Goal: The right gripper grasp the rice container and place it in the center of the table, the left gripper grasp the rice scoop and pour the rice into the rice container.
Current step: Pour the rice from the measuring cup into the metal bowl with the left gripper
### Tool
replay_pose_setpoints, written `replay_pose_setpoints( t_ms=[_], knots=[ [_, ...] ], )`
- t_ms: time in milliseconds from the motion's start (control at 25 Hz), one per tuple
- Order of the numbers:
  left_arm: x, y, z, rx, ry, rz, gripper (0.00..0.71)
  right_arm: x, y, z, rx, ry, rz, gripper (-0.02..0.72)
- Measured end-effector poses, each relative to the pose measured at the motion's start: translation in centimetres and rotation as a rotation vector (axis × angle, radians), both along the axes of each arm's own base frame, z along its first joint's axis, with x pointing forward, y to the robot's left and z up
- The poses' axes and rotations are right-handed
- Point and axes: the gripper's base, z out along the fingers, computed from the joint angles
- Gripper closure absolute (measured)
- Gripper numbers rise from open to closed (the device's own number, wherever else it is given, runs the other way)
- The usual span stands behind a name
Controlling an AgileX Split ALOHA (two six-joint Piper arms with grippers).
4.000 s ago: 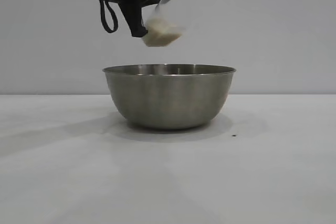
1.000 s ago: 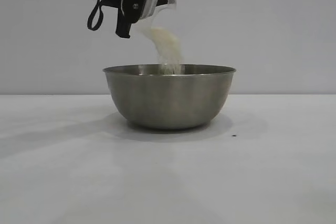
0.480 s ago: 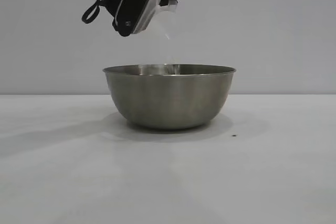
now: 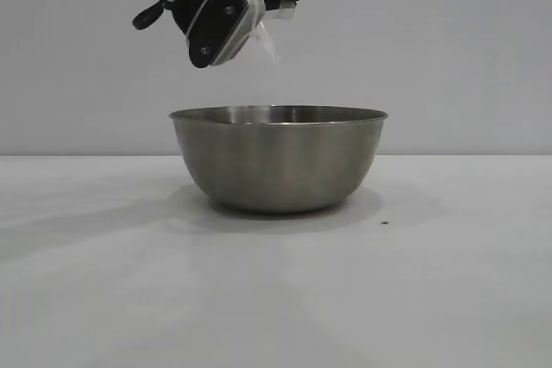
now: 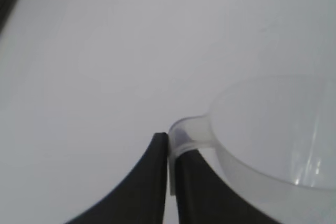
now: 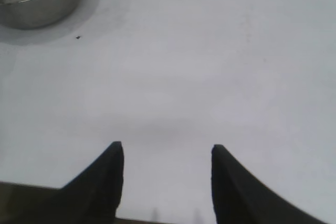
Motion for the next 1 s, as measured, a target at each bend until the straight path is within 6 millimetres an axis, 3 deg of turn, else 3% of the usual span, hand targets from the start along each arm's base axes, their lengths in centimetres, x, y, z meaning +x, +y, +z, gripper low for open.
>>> replay_pose_setpoints(
  t_ms=[760, 1000],
  knots=[
    [0.03, -0.06, -0.17, 0.0, 0.031, 0.012, 0.71, 0.0, 0.0, 0.0, 0.0, 0.0, 0.0, 0.376],
    [0.08, -0.02, -0.27, -0.161, 0.257, 0.022, 0.71, 0.0, 0.0, 0.0, 0.0, 0.0, 0.0, 0.376]
  ],
)
